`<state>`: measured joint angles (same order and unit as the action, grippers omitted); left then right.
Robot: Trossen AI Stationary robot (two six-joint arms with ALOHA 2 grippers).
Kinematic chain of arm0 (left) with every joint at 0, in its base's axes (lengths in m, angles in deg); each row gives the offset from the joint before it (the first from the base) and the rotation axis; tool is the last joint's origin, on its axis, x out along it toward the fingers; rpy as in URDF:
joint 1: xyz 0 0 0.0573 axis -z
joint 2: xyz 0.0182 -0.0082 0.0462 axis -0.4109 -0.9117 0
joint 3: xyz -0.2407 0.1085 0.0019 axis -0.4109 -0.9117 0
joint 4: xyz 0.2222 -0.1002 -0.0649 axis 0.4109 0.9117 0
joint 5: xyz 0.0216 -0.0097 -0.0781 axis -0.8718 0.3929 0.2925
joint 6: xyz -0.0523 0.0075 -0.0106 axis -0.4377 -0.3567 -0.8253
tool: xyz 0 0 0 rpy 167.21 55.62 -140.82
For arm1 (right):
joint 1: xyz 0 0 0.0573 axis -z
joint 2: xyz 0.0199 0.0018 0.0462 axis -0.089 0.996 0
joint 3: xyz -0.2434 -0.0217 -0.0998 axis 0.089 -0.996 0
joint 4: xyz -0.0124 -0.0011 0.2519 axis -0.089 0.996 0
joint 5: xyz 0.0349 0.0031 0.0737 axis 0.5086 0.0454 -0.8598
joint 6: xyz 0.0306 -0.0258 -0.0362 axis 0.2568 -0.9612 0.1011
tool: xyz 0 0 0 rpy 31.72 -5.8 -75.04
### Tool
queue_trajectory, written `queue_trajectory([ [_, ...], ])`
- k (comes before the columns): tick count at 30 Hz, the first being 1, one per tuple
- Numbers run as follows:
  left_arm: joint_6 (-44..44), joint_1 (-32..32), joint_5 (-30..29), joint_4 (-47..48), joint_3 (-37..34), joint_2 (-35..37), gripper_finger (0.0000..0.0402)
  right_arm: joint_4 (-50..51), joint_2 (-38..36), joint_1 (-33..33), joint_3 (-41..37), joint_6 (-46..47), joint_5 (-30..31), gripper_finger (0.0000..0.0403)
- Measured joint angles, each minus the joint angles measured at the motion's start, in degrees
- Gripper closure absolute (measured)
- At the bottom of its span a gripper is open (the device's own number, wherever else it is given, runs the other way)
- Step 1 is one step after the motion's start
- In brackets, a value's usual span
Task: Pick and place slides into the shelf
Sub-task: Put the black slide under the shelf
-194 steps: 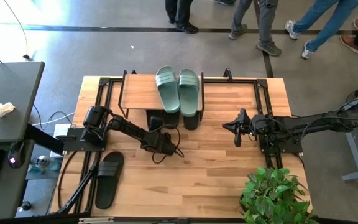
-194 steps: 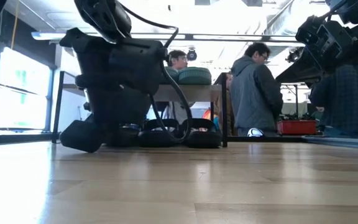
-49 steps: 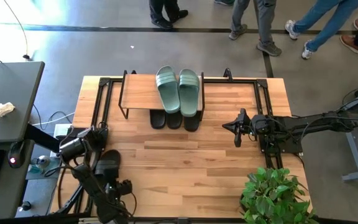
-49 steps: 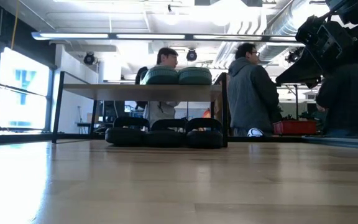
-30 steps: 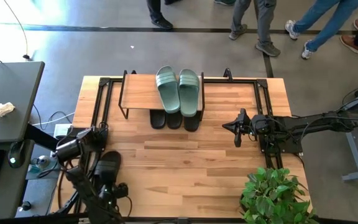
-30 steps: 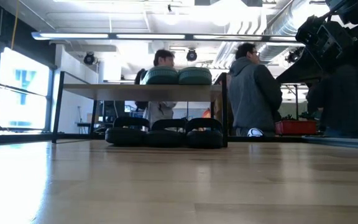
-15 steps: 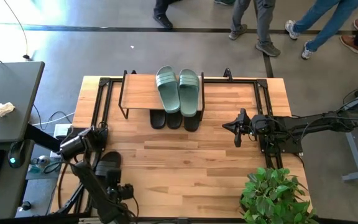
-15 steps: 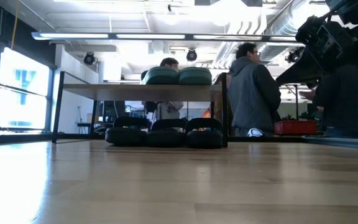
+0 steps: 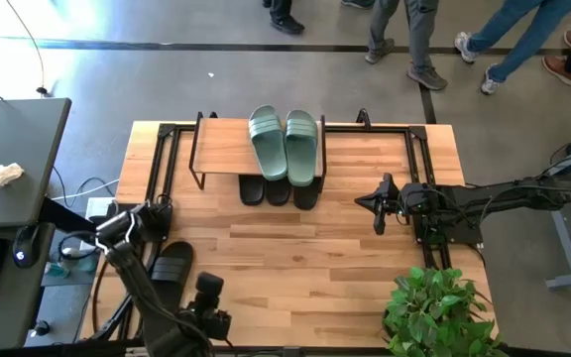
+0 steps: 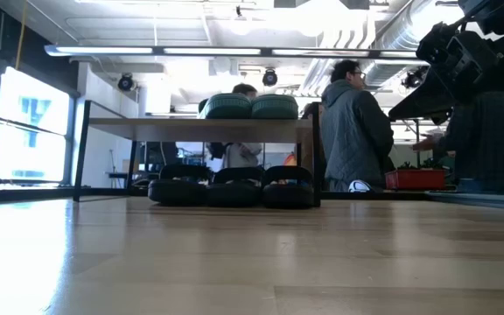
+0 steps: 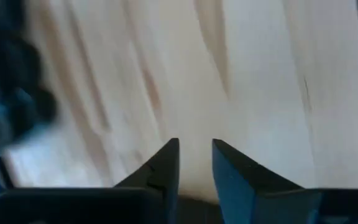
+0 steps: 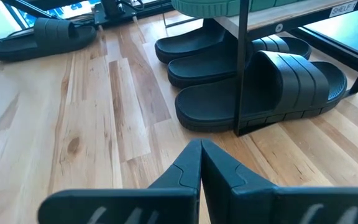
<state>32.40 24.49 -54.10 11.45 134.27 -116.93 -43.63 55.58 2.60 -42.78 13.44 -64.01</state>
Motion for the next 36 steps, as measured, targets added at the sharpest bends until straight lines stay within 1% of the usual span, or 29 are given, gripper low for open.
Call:
queue_trajectory([
  [2, 1.27, 0.00, -4.80, 0.16, 1.94, 1.30, 0.0340, 0.12, 0.00, 0.00, 0.00, 0.00, 0.00, 0.0403],
  [4, 1.76, 0.00, -8.13, 0.05, 2.68, 3.65, 0.0364, 0.24, 0.00, 0.00, 0.00, 0.00, 0.02, 0.0403],
  [6, 3.35, -0.11, -9.67, 0.39, 2.68, 5.57, 0.0389, 0.30, 0.00, -0.01, 0.00, 0.00, 0.02, 0.0403],
  [7, 4.38, -0.46, -10.35, 0.24, 2.68, 6.35, 0.0395, 0.38, 0.00, 0.00, 0.00, 0.00, 0.01, 0.0403],
  [11, 5.91, -1.12, -12.24, 0.23, 1.38, 10.62, 0.0389, 0.37, 0.00, 0.00, 0.00, 0.00, 0.02, 0.0403],
  [13, 6.45, -1.32, -12.04, 0.20, -0.90, 12.57, 0.0395, 0.37, 0.00, -0.02, 0.01, 0.00, 0.00, 0.0403],
  [15, 6.60, -2.16, -9.64, 0.17, -4.34, 13.81, 0.0400, 0.37, 0.00, 0.00, 0.01, 0.00, 0.00, 0.0403],
  [17, 5.48, -2.34, -5.52, 0.04, -10.03, 16.09, 0.0399, 0.37, 0.00, -0.02, 0.02, 0.00, 0.00, 0.0403],
  [21, -3.81, -2.14, 5.70, 0.33, -22.90, 20.36, 0.0400, 0.35, 0.00, 0.00, 0.02, 0.00, 0.00, 0.0403],
  [23, -8.77, -1.34, 9.10, 0.43, -26.85, 21.52, 0.0400, 0.38, 0.00, -0.02, 0.02, 0.00, 0.00, 0.0403],
  [26, -11.22, 0.23, 11.52, 0.21, -28.76, 21.97, 0.0401, 0.39, 0.00, -0.01, 0.02, 0.00, 0.00, 0.0403],
  [31, -16.60, 2.75, 15.98, -1.63, -28.79, 21.94, 0.0389, 0.37, 0.00, 0.00, 0.02, 0.00, 0.02, 0.0403],
  [33, -16.62, 3.93, 16.99, -2.99, -28.79, 21.93, 0.0378, 0.39, 0.00, -0.02, 0.02, 0.00, 0.00, 0.0403],
  [36, -16.62, 5.59, 15.69, -5.02, -28.79, 21.44, 0.0349, 0.39, 0.00, -0.01, 0.02, 0.00, 0.00, 0.0403],
])
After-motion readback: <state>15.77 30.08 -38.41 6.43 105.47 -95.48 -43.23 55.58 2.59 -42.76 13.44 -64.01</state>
